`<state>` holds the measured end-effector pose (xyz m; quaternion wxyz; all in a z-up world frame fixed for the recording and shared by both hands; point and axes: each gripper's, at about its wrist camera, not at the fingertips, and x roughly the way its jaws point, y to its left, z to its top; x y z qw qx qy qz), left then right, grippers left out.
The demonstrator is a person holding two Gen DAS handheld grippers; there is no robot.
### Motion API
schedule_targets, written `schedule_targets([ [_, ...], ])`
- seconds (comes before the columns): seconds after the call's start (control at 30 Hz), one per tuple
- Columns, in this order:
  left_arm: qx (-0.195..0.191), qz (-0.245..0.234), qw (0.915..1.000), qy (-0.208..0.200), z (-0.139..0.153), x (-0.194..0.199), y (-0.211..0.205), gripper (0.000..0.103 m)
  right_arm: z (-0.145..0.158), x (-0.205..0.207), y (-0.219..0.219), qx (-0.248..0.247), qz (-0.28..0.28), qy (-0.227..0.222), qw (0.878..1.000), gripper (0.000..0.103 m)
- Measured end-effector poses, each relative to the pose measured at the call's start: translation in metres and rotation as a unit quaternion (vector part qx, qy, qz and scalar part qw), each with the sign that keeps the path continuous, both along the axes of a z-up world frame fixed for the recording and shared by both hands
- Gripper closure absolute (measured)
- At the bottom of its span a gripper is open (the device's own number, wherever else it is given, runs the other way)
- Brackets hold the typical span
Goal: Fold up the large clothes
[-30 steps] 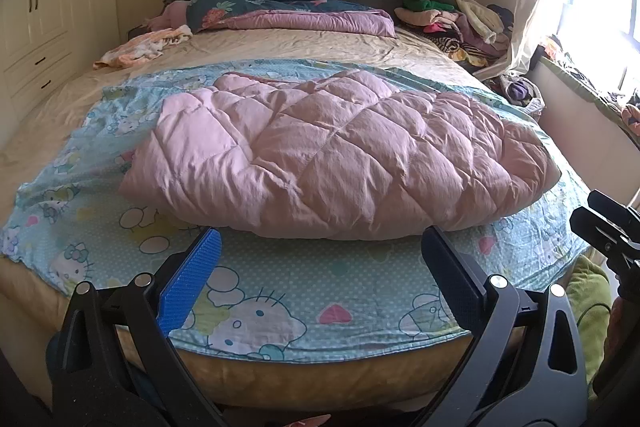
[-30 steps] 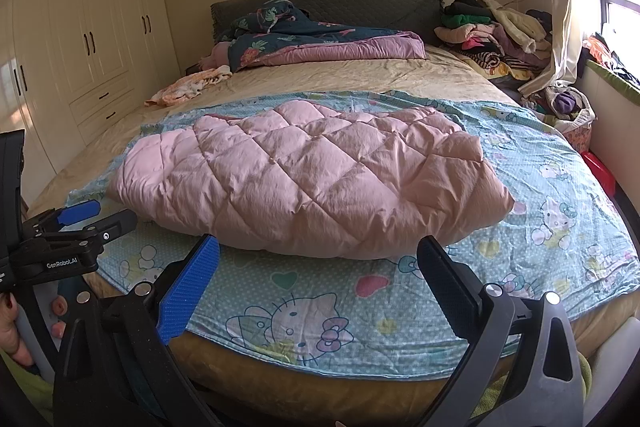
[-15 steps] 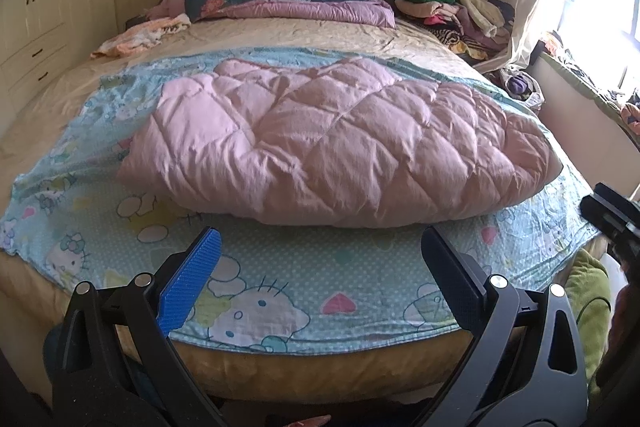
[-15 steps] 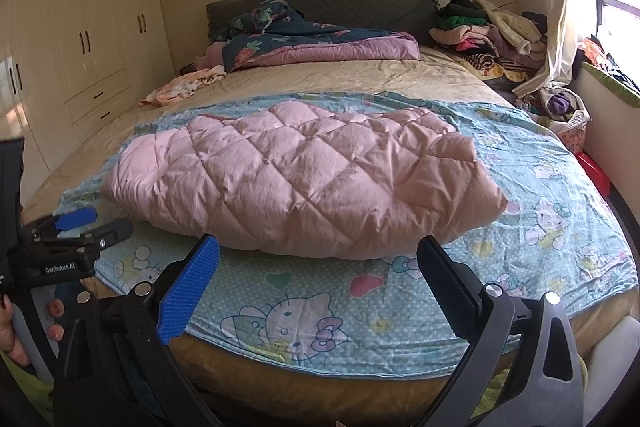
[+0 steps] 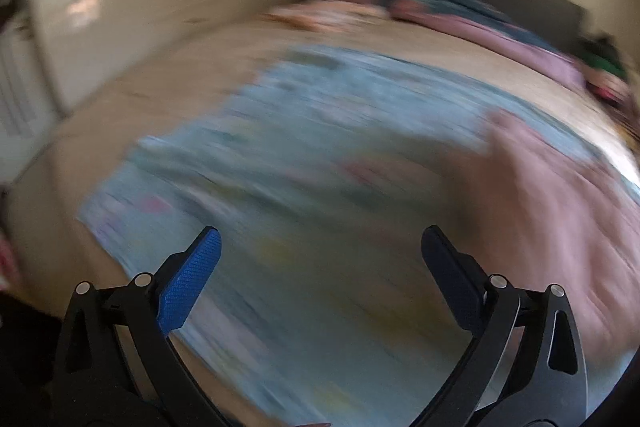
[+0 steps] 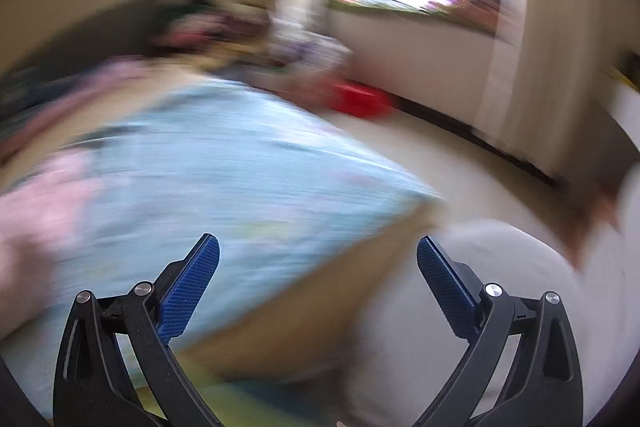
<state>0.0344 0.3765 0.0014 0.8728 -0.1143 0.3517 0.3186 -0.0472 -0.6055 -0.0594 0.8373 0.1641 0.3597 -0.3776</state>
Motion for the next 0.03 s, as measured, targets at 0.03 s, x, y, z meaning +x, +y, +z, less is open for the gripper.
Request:
schedule_targets([
  [0.03, 0.009, 0.026, 0.9996, 0.008, -0.003, 0.0062, 0.0262, 0.009, 0.0, 0.0, 0.0, 0.0, 0.0, 0.0, 1.0, 0.004],
])
